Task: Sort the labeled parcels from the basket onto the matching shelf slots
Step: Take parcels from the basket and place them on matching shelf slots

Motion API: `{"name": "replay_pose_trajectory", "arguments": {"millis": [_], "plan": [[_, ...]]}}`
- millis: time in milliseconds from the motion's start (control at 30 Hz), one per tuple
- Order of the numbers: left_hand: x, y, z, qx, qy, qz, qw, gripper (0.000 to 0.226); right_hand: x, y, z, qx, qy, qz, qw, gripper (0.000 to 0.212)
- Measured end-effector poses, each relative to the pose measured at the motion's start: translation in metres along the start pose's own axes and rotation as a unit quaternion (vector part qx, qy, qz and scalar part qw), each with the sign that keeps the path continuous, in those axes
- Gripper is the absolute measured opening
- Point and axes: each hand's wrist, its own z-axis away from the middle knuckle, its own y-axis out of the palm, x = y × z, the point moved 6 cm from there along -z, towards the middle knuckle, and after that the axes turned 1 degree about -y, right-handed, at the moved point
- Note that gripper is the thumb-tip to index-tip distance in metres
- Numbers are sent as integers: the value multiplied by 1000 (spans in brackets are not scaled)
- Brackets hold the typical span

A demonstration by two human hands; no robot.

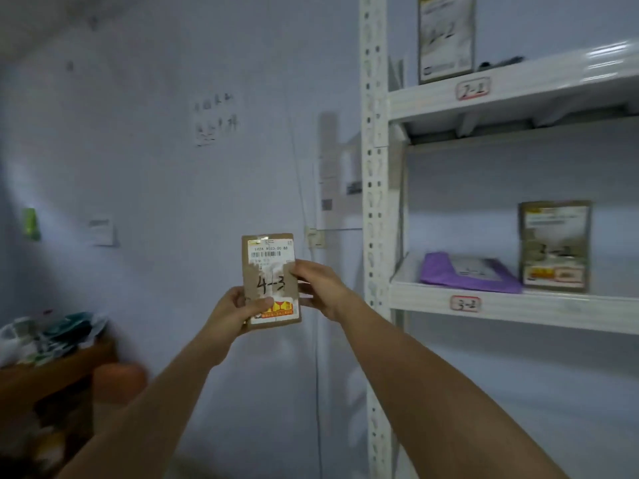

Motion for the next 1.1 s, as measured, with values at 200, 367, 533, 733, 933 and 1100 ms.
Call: {"name": "replay_pose_trajectory", "arguments": {"millis": [200, 367, 533, 733, 933, 1100], "plan": [[-4, 134, 6, 68, 12, 26, 997, 36, 13, -120, 62, -55, 10, 22, 998, 45], [-18, 215, 18, 91, 18, 41, 995, 38, 30, -189, 114, -65, 22, 78, 995, 54], [-45, 295, 33, 125, 37, 45, 990, 38, 64, -254, 170, -98, -7, 73, 993, 55], [-71, 382, 58, 184, 71, 47, 979, 33, 98, -320, 234, -149, -32, 99, 983, 57], [-83, 465, 97, 283, 88, 70, 953, 40, 122, -368, 319, -232, -30, 138, 962, 57], [-87, 515, 138, 361, 76, 86, 926, 52, 143, -386, 390, -290, -23, 174, 941, 57]]}}
